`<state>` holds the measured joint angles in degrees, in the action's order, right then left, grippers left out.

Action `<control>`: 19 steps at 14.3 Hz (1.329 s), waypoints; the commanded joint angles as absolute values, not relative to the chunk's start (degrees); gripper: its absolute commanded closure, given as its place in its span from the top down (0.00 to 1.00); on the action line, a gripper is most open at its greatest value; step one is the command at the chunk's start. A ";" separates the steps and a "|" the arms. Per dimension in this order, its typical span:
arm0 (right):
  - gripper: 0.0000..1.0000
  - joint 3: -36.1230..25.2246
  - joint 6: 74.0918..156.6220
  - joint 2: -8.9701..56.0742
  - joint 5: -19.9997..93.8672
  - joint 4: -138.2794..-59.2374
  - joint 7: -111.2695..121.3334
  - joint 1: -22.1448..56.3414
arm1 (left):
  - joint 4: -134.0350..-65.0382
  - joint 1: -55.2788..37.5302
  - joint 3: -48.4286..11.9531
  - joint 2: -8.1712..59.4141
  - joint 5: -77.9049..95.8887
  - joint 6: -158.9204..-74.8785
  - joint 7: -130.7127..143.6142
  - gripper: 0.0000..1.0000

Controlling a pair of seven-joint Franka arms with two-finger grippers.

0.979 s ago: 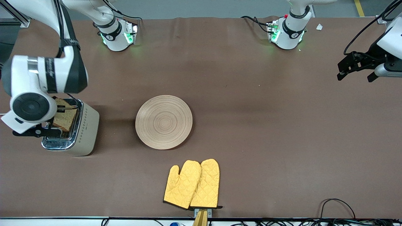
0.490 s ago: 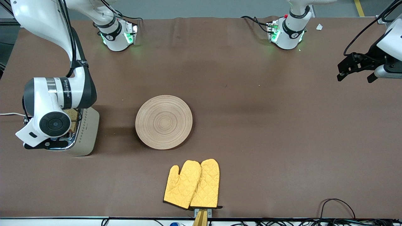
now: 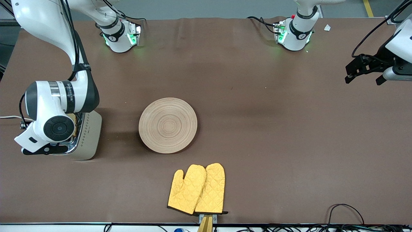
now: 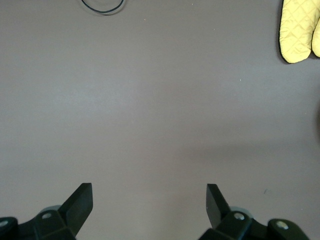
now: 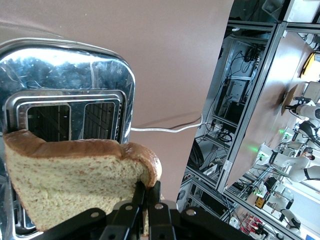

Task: Move plate and put bread in toaster
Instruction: 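Lower the bread upright into the toaster slot with the right gripper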

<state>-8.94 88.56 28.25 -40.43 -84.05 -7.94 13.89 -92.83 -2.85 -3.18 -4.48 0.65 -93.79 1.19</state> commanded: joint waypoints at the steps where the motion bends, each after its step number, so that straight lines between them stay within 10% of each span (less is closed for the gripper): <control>1: 0.00 -8.26 88.24 28.92 -43.32 -83.50 -11.15 13.89 | -91.41 -2.73 -3.08 -3.34 0.35 -92.99 2.11 1.00; 19: 0.00 -8.26 89.74 31.20 -43.86 -83.58 -20.12 10.19 | -91.58 -1.76 -2.99 -1.85 0.70 -95.01 2.11 1.00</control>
<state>-8.89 90.25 30.96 -42.74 -84.03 -18.19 10.04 -92.80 -1.89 -2.87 -2.34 0.65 -95.06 1.24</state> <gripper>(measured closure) 0.947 0.000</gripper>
